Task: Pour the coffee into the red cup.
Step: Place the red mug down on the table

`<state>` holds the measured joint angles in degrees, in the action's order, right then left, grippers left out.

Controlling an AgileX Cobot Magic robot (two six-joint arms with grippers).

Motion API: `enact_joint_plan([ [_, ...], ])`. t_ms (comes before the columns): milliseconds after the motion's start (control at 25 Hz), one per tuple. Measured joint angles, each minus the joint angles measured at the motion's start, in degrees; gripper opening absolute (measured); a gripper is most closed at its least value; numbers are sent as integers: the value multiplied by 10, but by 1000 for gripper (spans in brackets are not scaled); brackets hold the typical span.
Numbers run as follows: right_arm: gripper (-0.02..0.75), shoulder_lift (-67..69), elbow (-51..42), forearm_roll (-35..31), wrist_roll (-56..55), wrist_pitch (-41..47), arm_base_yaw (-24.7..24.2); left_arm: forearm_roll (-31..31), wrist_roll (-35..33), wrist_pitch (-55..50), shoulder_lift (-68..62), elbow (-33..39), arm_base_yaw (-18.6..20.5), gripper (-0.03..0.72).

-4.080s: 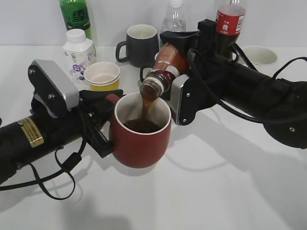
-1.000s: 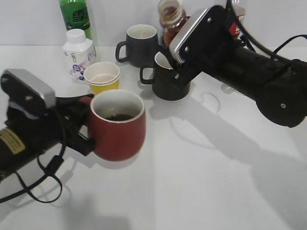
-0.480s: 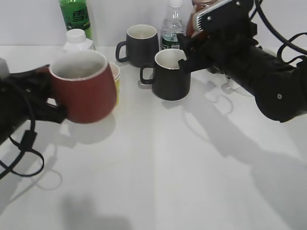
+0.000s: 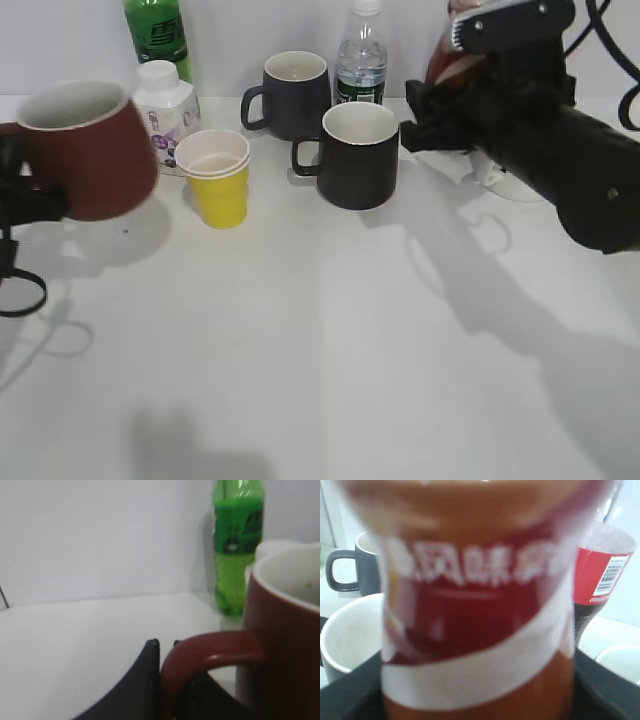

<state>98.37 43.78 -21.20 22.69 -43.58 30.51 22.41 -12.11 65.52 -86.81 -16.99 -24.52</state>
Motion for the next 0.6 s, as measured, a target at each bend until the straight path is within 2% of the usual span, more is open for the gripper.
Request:
enact_joint_plan([
  [280,502,0,-17,-27,1,0,0,-8,-1,1,-46,-5,58,48],
  [600,502,0,-19,-28,6,0,0,-23,-1,0,-150,-77,69,48],
])
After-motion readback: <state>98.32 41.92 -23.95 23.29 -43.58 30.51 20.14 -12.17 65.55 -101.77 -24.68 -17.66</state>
